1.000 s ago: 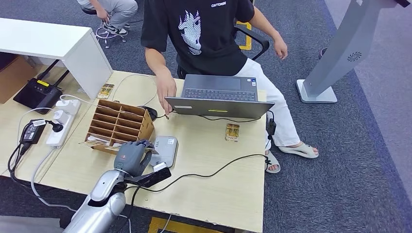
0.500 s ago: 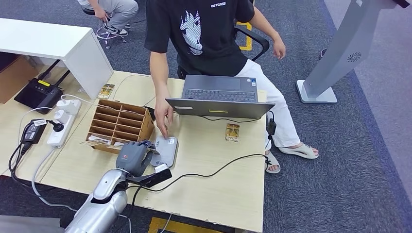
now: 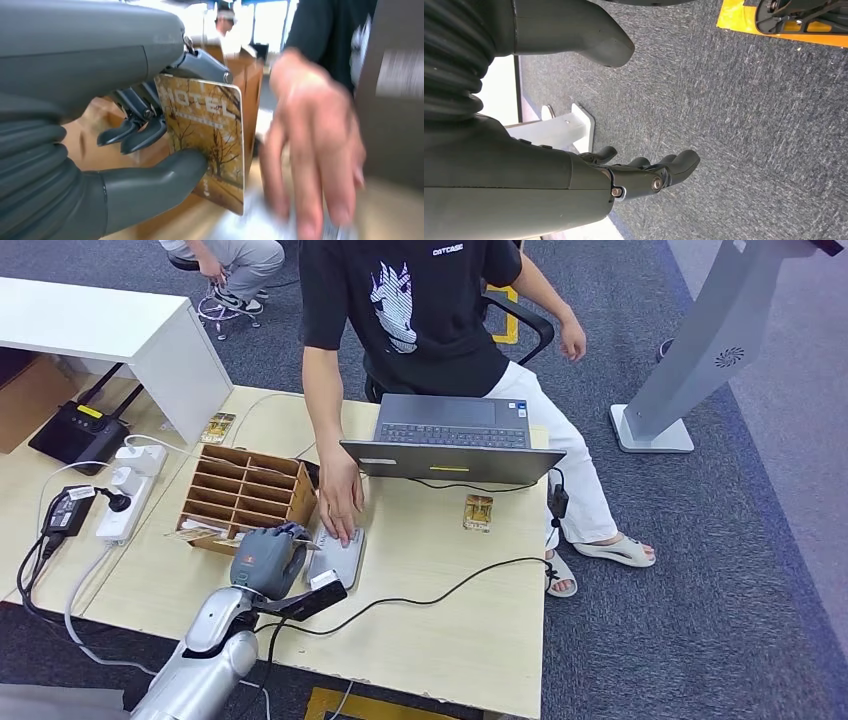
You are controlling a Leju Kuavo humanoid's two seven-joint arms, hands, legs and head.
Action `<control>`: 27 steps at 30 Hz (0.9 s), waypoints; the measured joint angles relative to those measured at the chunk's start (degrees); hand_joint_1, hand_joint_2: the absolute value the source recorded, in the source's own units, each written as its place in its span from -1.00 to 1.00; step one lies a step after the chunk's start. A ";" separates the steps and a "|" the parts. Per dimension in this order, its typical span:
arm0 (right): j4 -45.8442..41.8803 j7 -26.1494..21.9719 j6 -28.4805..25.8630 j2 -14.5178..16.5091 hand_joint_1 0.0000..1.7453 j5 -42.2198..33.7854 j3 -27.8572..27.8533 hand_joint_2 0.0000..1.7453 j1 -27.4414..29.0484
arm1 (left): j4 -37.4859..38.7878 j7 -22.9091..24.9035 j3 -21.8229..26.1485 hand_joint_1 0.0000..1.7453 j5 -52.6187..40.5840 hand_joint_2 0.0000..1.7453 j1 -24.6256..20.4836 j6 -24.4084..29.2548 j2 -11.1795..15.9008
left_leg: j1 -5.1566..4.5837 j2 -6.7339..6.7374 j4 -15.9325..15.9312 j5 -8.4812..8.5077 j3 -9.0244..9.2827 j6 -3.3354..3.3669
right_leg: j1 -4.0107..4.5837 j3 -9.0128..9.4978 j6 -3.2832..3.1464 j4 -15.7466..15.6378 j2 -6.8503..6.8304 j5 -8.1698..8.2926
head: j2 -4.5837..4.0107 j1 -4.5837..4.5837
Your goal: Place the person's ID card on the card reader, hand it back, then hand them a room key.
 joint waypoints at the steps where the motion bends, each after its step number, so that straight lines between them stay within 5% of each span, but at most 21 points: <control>1: 0.00 -0.10 -0.11 0.00 -1.00 -0.09 0.00 1.00 0.00 | -1.74 -0.02 0.40 1.00 0.36 1.00 0.09 -0.06 0.39 | 0.00 0.00 0.00 0.00 0.00 0.00 | 0.00 0.00 0.00 0.00 0.00 0.00 | 0.00 0.00; 11: 0.00 -1.57 -1.03 0.00 -1.00 -0.74 -0.02 1.00 -0.02 | -18.75 0.06 4.77 1.00 2.90 1.00 -0.42 -1.33 4.39 | 0.00 0.01 0.00 0.00 -0.01 0.00 | 0.00 -0.03 0.00 0.01 0.01 -0.01 | 0.00 0.00; 27: 0.00 -1.31 -1.05 -0.02 -1.00 -0.76 -0.02 1.00 -0.04 | -25.29 -0.05 6.43 1.00 4.01 1.00 -1.90 -1.42 5.82 | 0.00 0.02 0.00 0.00 -0.01 0.00 | 0.00 -0.05 0.00 0.01 0.03 0.00 | 0.00 0.00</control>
